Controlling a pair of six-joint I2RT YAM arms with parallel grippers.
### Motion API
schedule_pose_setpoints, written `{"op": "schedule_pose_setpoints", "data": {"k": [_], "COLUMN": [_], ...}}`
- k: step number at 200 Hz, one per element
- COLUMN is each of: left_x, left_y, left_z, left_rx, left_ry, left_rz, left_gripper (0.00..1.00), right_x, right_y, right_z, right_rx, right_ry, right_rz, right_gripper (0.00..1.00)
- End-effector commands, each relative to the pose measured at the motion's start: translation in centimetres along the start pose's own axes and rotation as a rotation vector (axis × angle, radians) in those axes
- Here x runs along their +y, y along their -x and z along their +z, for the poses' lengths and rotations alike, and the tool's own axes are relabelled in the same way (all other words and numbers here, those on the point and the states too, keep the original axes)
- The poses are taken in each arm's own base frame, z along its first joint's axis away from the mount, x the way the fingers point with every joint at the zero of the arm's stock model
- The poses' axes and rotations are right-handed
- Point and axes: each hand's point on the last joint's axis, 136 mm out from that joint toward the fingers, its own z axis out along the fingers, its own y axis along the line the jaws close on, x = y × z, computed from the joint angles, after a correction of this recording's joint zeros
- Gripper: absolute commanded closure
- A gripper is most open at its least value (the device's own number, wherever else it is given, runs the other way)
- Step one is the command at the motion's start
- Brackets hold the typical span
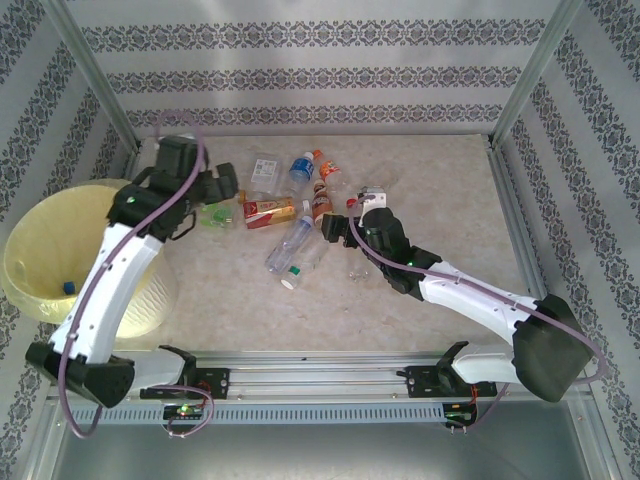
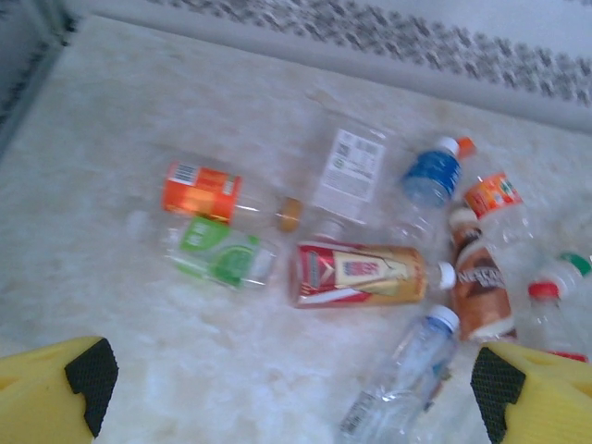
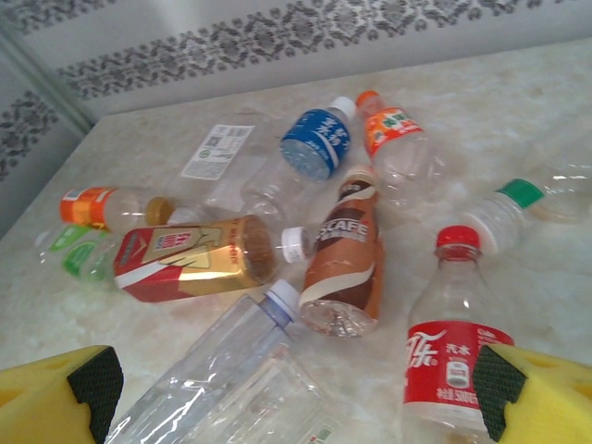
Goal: Put the plastic bottles in the bin
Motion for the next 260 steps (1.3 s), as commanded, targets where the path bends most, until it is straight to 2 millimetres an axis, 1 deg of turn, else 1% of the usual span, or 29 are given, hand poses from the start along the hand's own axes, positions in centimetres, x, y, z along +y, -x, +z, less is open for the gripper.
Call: {"op": "schedule_pose_setpoints", "data": {"k": [1,20,42,69,79,89,107,129,143,167,186,210,236,260], "left_x": [-3.7,-6.1,-9.4,-11.7,-11.9,-11.6,-11.3,-11.4,-11.7,-11.7,-11.4,-11.1,-11.0,-10.7], "left_y": [0.9,-1.0,-3.8,-7.7,-9.1,-10.4,-12.5,-14.8,-15.9,-17.2,-18.1,-19.2,-20.4,-21.5], "left_z": [1.0,3.3,5.8,8.9,10.2,11.5,13.5,15.4,16.1,17.4,18.5,19.5,20.4,21.0], "left_rx": [-0.023,0.05,0.148,0.28,0.318,0.359,0.411,0.468,0.501,0.523,0.547,0.573,0.594,0.611], "left_ry": [-0.086,-0.134,-0.251,-0.317,-0.311,-0.29,-0.27,-0.277,-0.293,-0.292,-0.273,-0.256,-0.253,-0.249], "left_rz": [0.05,0.101,0.154,0.206,0.219,0.232,0.255,0.272,0.277,0.28,0.3,0.318,0.313,0.295], "left_gripper": [0.0,0.0,0.0,0.0,0.0,0.0,0.04,0.07,0.09,0.11,0.15,0.16,0.2,0.2], "right_x": [-1.9,-2.8,-3.6,-4.1,-4.4,-4.7,-5.0,-5.6,-5.9,-6.2,-6.3,-6.5,-6.8,-7.0], "right_y": [0.3,0.1,0.1,-0.2,-0.3,-0.3,-0.3,-0.6,-0.6,-0.7,-0.8,-0.8,-0.9,-1.0], "right_z": [-0.6,-0.9,-1.2,-1.6,-1.8,-2.0,-2.5,-2.8,-3.0,-3.2,-3.4,-3.7,-4.0,-4.1], "right_rx": [-0.025,-0.014,-0.009,-0.004,-0.005,-0.008,-0.012,-0.018,-0.022,-0.024,-0.023,-0.026,-0.03,-0.032], "right_ry": [-0.076,-0.096,-0.103,-0.104,-0.112,-0.119,-0.124,-0.135,-0.145,-0.149,-0.151,-0.155,-0.163,-0.171], "right_rz": [0.066,0.081,0.091,0.083,0.083,0.086,0.088,0.094,0.102,0.107,0.108,0.108,0.108,0.11], "right_gripper": [0.02,0.02,0.02,0.02,0.02,0.02,0.02,0.02,0.02,0.02,0.02,0.02,0.02,0.02]}}
